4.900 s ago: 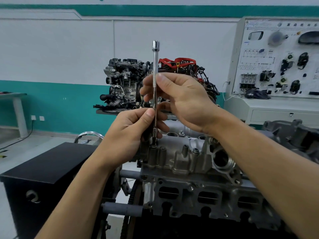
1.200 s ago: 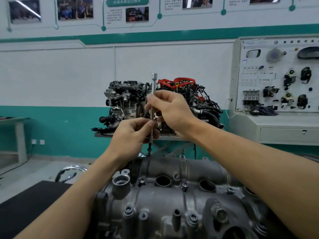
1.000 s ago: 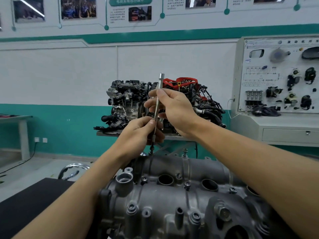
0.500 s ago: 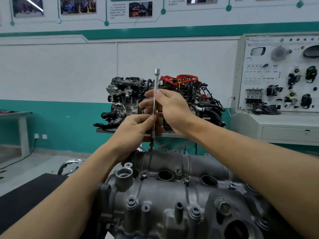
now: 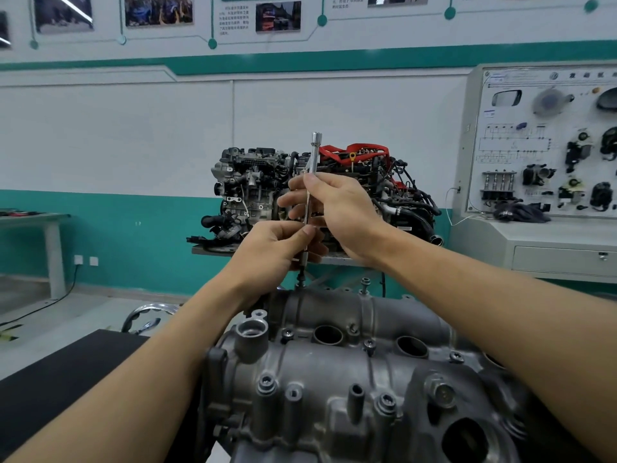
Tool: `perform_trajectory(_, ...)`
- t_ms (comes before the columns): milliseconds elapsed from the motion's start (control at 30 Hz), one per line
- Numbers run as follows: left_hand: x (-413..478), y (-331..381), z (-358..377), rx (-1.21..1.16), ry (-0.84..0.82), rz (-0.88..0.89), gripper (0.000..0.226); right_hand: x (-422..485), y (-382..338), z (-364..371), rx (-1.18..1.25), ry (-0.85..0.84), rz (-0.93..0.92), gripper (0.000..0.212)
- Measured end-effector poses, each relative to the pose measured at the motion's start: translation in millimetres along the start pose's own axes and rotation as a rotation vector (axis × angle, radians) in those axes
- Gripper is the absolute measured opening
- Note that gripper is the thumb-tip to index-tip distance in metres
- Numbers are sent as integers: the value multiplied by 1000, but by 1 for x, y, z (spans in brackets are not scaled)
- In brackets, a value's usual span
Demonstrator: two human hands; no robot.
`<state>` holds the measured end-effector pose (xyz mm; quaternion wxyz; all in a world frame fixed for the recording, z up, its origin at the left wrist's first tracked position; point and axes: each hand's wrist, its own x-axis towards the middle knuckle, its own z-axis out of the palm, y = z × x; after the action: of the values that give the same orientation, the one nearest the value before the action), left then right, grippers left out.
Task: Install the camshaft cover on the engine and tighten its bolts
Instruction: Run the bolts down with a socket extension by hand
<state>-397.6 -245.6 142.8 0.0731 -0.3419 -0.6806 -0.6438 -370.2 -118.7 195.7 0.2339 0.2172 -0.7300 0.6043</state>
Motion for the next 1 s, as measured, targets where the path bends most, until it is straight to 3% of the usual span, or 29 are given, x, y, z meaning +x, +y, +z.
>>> perform_trajectory(133,0,0,0,43,2,5,30,0,3,-1,-110,64,-78,25)
perform_trajectory(267,-1,-1,-1,-28,105,34,26,1,4,-3,-98,114,-130,20)
perform_trajectory(533,0,-1,-2,-29,12,-6,30,1,-2,-6,-40,-39,10,30)
perform_trajectory(633,0,-1,-2,28,-11,2,29,2,2,-7,-135,37,-77,23)
perform_trajectory(767,1,-4,-1,-52,105,57,20,2,1,-9,-152,132,-105,27)
perform_trajectory(867,2,-6,-2,-77,110,55,15,3,-3,-13,-137,44,-22,27)
perform_trajectory(1000,3,-6,-4,-31,58,28,25,4,-10,-15,-92,-119,26,28)
